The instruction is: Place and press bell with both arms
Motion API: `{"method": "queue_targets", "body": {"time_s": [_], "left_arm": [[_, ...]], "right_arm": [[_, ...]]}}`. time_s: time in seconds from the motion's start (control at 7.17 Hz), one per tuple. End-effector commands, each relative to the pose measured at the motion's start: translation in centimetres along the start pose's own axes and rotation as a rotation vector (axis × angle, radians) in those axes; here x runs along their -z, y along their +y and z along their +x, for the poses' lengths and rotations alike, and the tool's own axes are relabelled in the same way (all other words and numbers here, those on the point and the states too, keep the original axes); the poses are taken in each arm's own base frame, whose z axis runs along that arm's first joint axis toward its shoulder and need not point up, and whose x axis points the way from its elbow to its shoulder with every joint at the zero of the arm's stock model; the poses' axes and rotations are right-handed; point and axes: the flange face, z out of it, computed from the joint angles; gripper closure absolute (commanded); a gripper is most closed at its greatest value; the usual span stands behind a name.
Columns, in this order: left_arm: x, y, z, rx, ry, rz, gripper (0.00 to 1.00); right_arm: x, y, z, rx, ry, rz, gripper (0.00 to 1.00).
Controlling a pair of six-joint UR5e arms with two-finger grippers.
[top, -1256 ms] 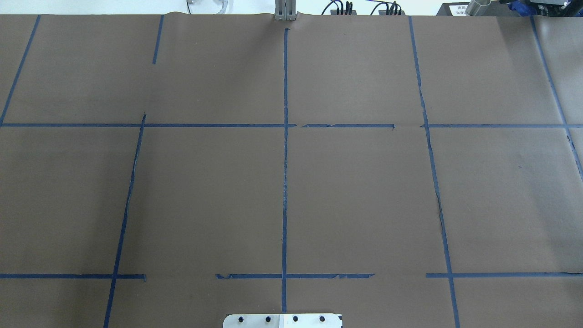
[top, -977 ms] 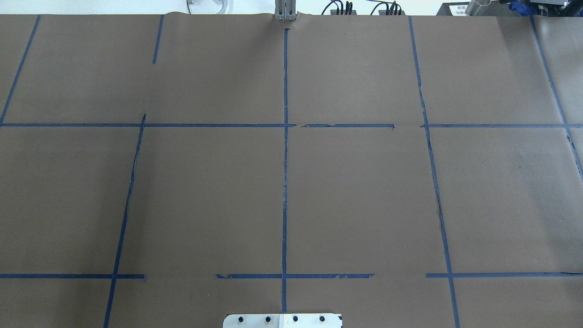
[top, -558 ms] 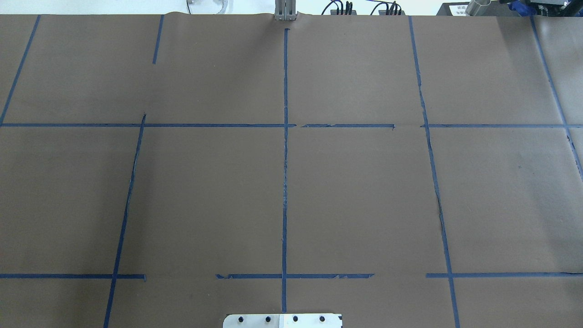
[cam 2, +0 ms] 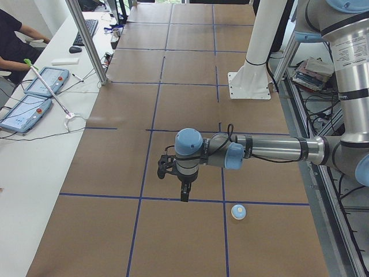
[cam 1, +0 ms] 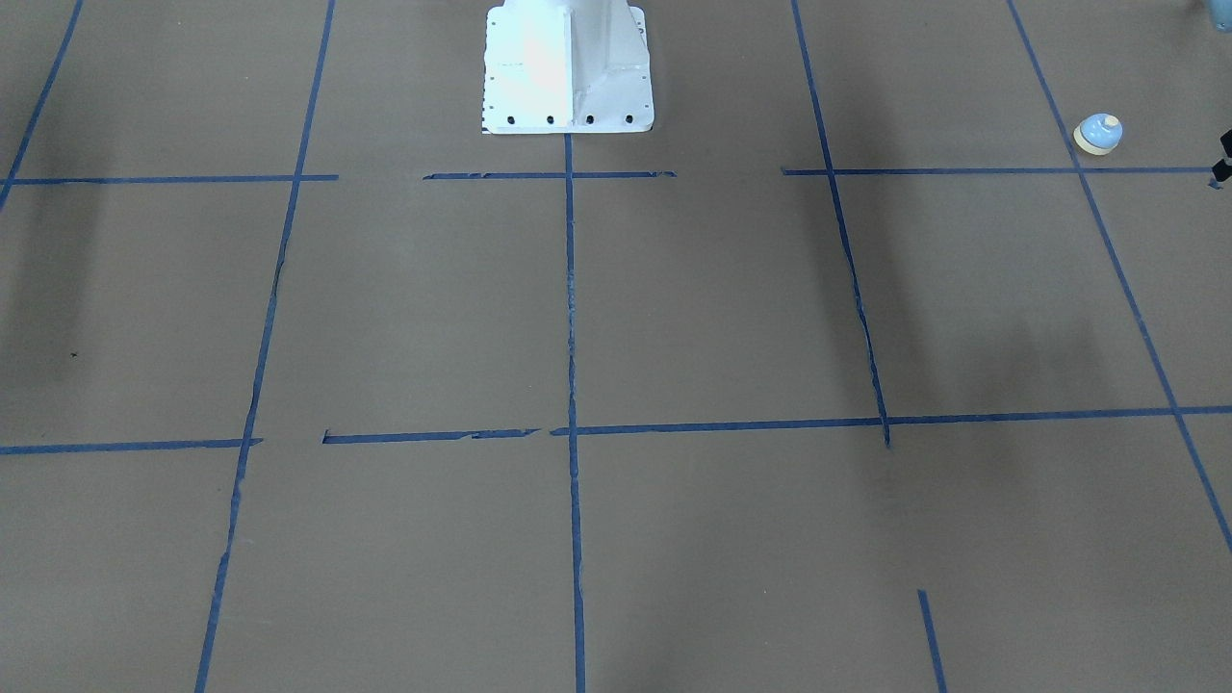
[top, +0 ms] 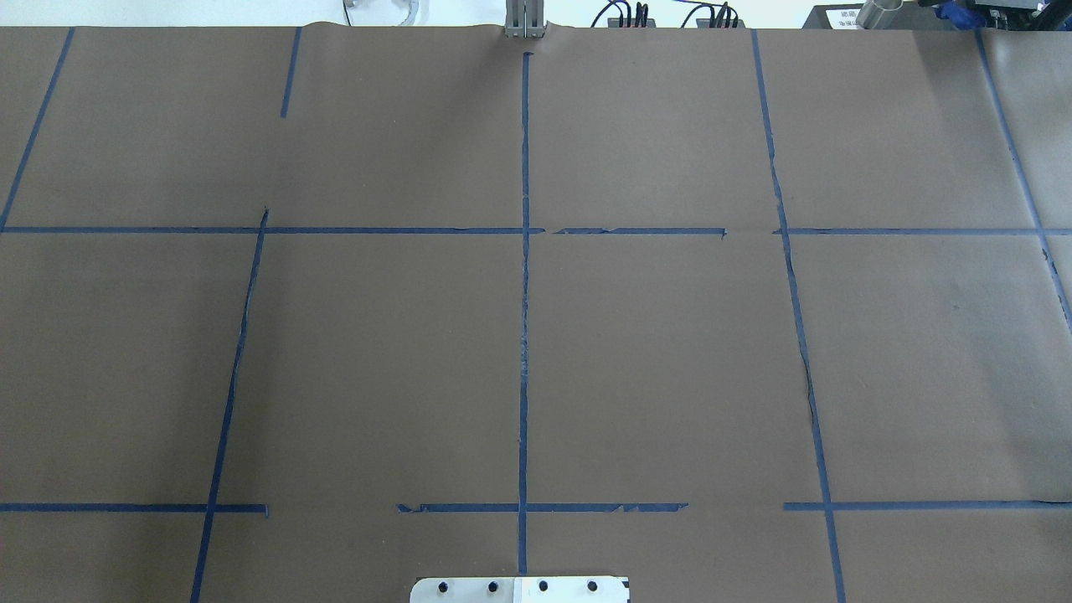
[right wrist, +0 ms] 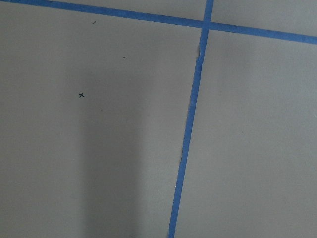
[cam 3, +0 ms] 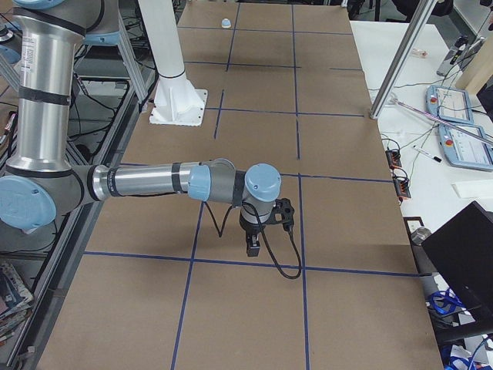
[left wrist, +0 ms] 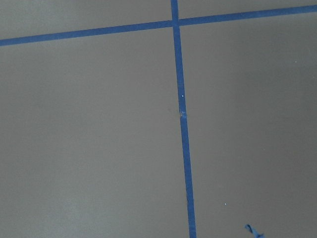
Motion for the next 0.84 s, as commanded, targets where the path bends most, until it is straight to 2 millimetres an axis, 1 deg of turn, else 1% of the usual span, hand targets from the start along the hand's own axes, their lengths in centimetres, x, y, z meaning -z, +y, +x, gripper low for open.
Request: {"method": "queue_targets", "body": {"time_s": [0.0, 0.14, 0.28, 0.42, 0.56, 0.7], "left_arm": [[-0.7, 1.9, -0.7, 0.005, 0.001, -0.011, 0.0], [-0.9, 2.2, -0.6, 0.01, 0.025, -0.017, 0.0], [-0.8, 2.2, 0.3, 0.013, 0.118, -0.021, 0.0], [-1.3, 2.7, 0.2, 0.028, 0.156, -0.034, 0.0], [-1.5, 3.0, 0.1, 0.029, 0.155, -0.039, 0.0], [-2.4, 3.0, 0.5, 0.018, 0.151, -0.063, 0.0]], "right_arm": [[-0.2, -0.1, -0.3, 0.009, -0.004, -0.003, 0.0], [-0.3, -0.1, -0.2, 0.008, 0.001, -0.005, 0.0], [-0.3, 0.0, -0.2, 0.004, -0.003, -0.006, 0.0], [-0.3, -0.1, -0.3, 0.008, -0.005, -0.004, 0.0], [0.0, -0.1, -0.6, 0.012, -0.004, 0.002, 0.0], [0.2, -0.2, -0.8, 0.017, -0.004, 0.006, 0.0]]}}
